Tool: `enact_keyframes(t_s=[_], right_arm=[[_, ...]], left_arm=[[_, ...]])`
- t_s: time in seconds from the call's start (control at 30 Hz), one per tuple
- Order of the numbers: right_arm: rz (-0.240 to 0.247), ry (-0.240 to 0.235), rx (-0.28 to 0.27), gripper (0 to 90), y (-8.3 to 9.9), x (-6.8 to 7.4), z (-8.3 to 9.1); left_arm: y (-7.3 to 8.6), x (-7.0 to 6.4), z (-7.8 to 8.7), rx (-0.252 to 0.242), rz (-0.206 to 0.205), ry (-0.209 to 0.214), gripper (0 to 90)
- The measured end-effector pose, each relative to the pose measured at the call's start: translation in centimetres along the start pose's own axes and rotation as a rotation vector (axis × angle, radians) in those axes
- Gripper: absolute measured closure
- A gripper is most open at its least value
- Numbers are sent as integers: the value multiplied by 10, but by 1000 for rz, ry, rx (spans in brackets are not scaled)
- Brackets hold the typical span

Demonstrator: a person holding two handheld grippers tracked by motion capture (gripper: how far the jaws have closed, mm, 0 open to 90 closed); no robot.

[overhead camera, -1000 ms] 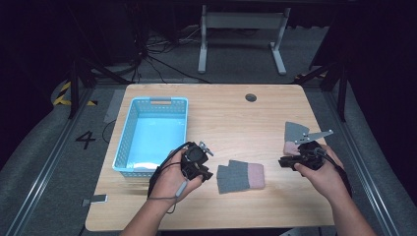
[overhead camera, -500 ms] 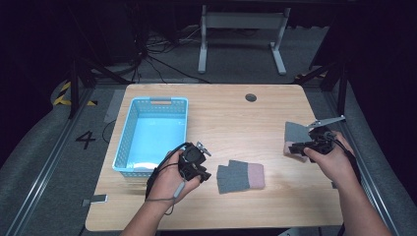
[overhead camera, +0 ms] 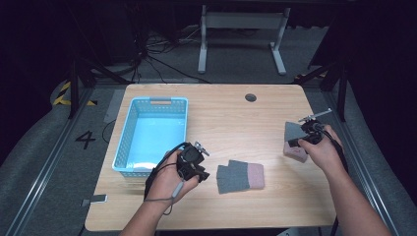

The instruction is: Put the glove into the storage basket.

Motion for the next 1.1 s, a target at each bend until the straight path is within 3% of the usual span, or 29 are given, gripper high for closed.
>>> enact_keyframes(t_s=[0.6, 1.1], right_arm=[[30, -1, 68, 900, -5, 8, -35], [11, 8, 81, 900, 13, -1, -29]], left_arm=[[0, -1, 1, 3, -3, 4, 718], [-2, -3, -2, 7, -11, 7, 721]])
Point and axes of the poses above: each handheld gripper's, and its own axes: z roughly backward along the jaws, y roughly out of its underside, x roughly to its left, the point moved 9 cm from there along -z, roughly forward along the jaws, and after that the axes turned 12 degrees about x, right-handed, at the moved point
